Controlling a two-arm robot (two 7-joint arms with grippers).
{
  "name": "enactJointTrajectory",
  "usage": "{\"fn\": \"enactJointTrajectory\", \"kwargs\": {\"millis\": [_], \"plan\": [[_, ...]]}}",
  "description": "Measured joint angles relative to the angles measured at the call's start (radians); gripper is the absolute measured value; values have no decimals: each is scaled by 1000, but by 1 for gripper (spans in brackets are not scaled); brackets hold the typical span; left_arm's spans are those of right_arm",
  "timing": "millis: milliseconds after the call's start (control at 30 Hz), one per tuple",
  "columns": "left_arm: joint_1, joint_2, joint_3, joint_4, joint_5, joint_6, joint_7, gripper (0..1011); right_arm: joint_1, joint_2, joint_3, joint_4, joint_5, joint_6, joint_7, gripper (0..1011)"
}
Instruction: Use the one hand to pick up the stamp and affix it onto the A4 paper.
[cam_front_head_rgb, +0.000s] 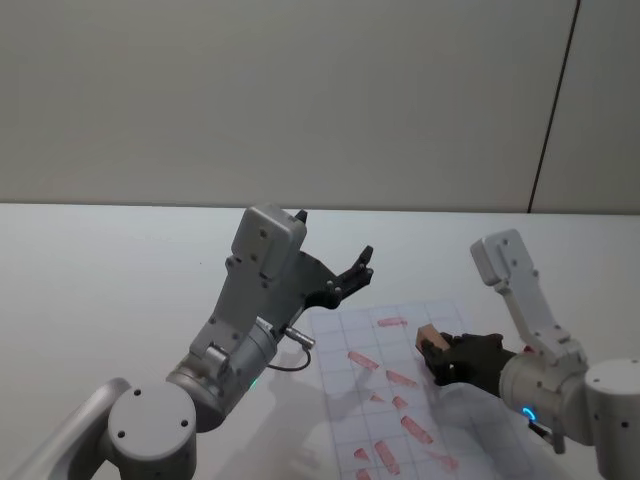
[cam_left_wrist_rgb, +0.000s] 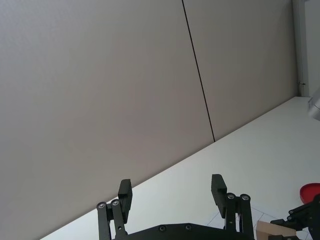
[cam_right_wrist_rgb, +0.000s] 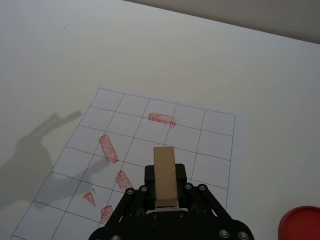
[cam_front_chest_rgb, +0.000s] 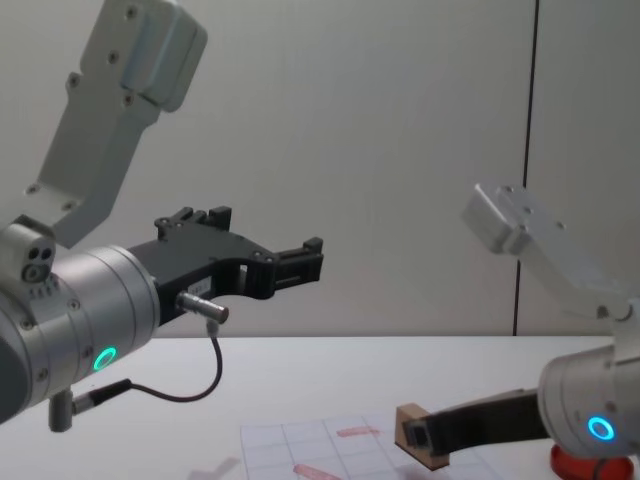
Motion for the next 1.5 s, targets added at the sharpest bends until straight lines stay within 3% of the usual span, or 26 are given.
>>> {"fn": "enactJointTrajectory", "kwargs": {"millis": [800, 1500], "plan": [[0, 0, 0, 0, 0, 0, 0, 1002, -16, 23, 8, 3, -16, 14, 37, 217], [0, 0, 0, 0, 0, 0, 0, 1002, -25, 27, -4, 28, -68, -26, 56, 217]]}}
